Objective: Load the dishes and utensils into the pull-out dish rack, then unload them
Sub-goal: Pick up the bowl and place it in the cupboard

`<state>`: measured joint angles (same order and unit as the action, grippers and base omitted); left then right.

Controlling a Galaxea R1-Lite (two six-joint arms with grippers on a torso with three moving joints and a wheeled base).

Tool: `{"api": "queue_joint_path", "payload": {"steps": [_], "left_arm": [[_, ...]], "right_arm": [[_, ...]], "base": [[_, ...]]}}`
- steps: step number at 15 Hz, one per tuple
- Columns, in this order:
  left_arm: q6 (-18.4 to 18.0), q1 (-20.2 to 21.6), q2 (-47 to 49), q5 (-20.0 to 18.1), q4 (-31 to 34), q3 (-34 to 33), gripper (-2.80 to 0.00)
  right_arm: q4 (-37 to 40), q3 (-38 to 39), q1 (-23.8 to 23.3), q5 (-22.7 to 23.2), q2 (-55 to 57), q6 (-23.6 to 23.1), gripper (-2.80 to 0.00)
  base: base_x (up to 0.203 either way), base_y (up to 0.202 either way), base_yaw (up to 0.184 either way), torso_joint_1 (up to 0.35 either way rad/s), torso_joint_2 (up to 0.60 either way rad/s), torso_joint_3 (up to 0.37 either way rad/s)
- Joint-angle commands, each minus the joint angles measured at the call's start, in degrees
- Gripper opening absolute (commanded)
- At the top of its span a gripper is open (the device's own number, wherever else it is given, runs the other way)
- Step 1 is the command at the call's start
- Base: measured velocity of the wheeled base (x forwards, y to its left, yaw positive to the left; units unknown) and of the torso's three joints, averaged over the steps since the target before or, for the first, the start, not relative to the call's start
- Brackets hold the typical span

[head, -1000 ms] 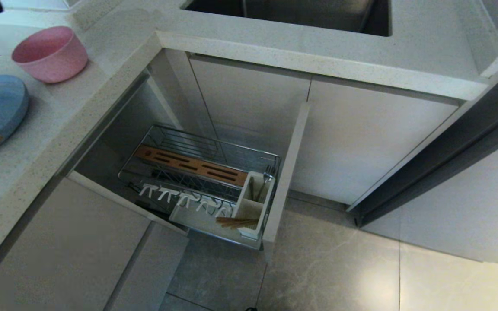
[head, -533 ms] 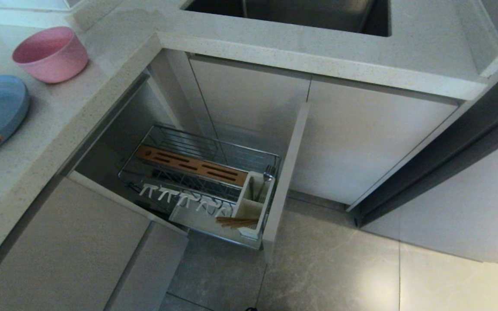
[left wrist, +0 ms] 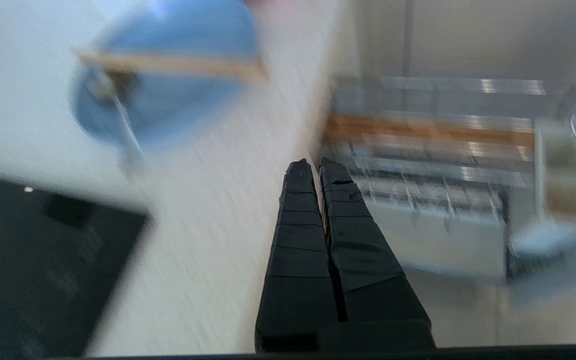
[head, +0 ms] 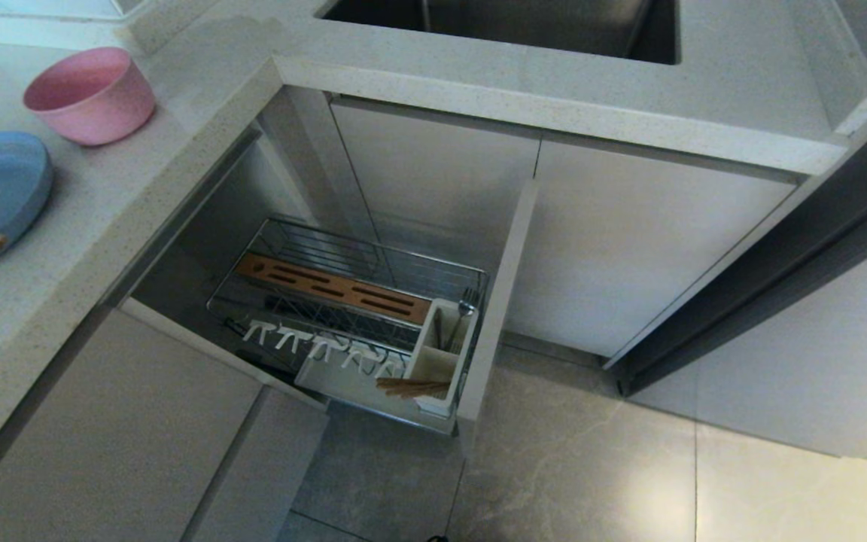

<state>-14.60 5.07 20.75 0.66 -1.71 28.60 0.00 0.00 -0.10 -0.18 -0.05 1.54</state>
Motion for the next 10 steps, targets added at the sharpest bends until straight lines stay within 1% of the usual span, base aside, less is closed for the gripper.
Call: {"api": "queue_joint_path", "payload": {"steps": [1,2,3,4,5,8,10], "left_arm": [[0.57,-0.81,-5.18,-0.21,-0.33,-5.89,-2.80],[2.84,-1.10,-5.43,-0.28,-0.48,-7.60,-2.80],[3.25,-2.80,-6.36,-0.36,-0.20,-8.40,-2.80],[3.20,-4.02,-7.40,-0.39,0.04,-9.16,-2.80],[3.27,-4.02,-8.54,-0.43,0.15,-9.98,-2.80],[3.39,-4.43,-14.77,-0.86,-0.25,-16.77,-2.80],[3.36,-4.73,-19.83,-3.13,-0.08,-21.34,-2.80]], "right_arm": [[0.00,0.00,0.01,0.01,-0.04,0.04,-2.80],[0.00,0.00,0.01,0.01,-0.04,0.04,-2.80],[0.00,0.00,0.01,0.01,-0.04,0.05,-2.80],[0.00,0.00,0.01,0.01,-0.04,0.05,-2.80],[0.00,0.00,0.01,0.01,-0.04,-0.02,-2.80],[0.00,0.00,0.01,0.01,-0.04,0.05,-2.80],[0.00,0.00,0.01,0.01,-0.04,0.05,-2.80]], "base": [[0.000,0.000,0.000,0.000,0.00,0.000],[0.000,0.000,0.000,0.000,0.00,0.000],[0.000,0.000,0.000,0.000,0.00,0.000],[0.000,0.000,0.000,0.000,0.00,0.000],[0.000,0.000,0.000,0.000,0.00,0.000],[0.000,0.000,0.000,0.000,0.00,0.000],[0.000,0.000,0.000,0.000,0.00,0.000]]}}
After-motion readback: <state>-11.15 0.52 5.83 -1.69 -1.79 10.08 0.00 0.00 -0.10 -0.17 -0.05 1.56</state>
